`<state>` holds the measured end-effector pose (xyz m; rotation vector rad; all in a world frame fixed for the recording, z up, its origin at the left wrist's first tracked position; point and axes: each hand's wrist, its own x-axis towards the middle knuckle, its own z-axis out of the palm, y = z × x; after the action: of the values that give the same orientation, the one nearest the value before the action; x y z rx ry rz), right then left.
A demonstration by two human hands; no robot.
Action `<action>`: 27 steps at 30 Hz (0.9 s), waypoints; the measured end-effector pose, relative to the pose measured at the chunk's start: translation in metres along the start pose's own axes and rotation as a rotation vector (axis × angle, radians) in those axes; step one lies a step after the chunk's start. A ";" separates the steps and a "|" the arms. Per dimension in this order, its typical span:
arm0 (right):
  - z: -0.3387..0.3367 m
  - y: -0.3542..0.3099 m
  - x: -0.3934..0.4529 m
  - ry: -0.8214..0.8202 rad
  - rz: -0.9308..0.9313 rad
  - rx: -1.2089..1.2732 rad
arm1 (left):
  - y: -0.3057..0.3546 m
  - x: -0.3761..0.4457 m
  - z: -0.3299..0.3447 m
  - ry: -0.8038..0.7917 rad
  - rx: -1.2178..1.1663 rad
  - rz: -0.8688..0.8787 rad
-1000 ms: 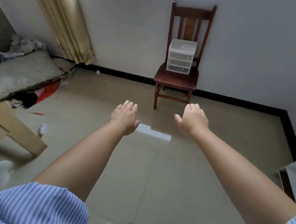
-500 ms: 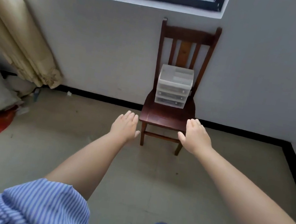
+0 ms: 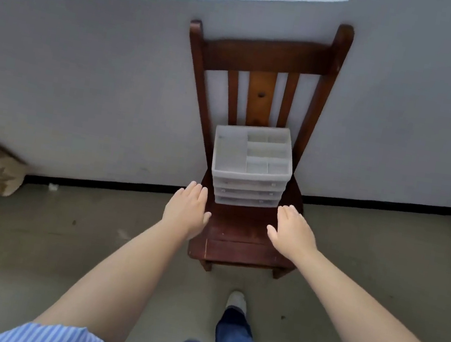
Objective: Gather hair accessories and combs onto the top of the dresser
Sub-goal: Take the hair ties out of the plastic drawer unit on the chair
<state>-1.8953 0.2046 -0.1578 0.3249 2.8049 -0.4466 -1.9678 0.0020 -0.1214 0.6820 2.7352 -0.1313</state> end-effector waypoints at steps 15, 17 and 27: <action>0.120 -0.018 0.177 -0.053 0.671 1.194 | -0.027 0.200 0.077 0.024 -0.029 0.253; 0.134 -0.013 0.185 -0.056 0.740 1.346 | -0.028 0.206 0.089 0.078 -0.011 0.308; 0.154 -0.011 0.207 0.208 0.927 2.330 | -0.025 0.211 0.107 0.262 -0.030 0.336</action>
<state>-2.0554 0.1793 -0.3593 1.6922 0.4438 -2.7952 -2.1256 0.0556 -0.2914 1.2133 2.8048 0.0819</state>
